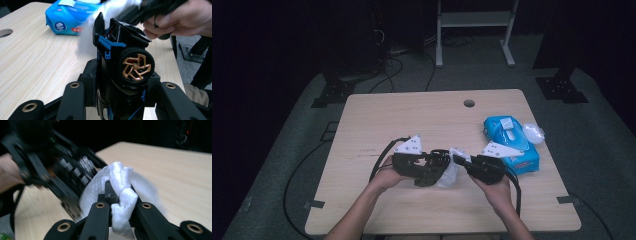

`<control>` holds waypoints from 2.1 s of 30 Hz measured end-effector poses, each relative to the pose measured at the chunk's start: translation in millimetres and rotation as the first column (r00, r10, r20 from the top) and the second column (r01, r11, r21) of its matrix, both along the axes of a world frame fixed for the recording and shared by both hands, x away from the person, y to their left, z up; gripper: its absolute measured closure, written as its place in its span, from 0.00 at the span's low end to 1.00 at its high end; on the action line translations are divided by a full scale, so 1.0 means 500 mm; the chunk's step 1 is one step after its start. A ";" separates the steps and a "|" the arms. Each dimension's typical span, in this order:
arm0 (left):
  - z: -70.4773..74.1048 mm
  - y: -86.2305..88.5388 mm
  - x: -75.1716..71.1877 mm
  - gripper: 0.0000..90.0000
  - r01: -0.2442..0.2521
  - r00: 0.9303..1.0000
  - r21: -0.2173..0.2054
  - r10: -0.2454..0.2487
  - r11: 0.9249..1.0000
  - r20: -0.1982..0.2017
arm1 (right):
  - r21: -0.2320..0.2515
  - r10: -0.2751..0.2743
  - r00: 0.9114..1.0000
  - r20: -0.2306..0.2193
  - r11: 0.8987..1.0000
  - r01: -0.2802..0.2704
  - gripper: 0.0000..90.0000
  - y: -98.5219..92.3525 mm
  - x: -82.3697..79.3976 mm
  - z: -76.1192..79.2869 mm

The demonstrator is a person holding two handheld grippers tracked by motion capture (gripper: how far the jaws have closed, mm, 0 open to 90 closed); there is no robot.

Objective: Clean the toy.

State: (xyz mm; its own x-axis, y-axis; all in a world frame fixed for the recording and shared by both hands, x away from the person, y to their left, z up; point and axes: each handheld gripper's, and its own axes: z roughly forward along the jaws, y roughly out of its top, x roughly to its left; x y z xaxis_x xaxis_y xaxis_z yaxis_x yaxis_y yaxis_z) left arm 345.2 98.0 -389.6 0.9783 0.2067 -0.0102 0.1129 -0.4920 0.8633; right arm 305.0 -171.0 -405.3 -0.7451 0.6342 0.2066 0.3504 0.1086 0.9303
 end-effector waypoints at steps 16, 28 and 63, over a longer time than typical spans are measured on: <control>-0.006 -0.002 -0.003 0.64 0.001 1.000 0.037 -0.001 0.999 0.000 | 0.002 0.039 0.999 0.026 0.999 -0.039 0.94 0.028 0.000 0.033; -0.010 -0.021 -0.007 0.64 0.005 1.000 0.075 -0.007 0.997 0.019 | 0.049 0.104 0.993 0.050 0.993 -0.106 0.94 0.059 -0.012 0.070; -0.041 -0.084 0.020 0.64 0.051 0.999 0.288 -0.049 0.956 -0.013 | -0.019 0.017 1.000 0.025 1.000 -0.016 0.93 0.027 -0.028 0.017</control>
State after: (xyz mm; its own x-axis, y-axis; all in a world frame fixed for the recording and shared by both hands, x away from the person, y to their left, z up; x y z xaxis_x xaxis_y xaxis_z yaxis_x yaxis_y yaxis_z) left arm 355.2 56.0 -410.0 0.9876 0.1529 0.0367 0.0868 -0.7247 0.6836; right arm 291.0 -157.8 -396.8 -0.7604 0.6252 0.1757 0.3247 0.1316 0.9366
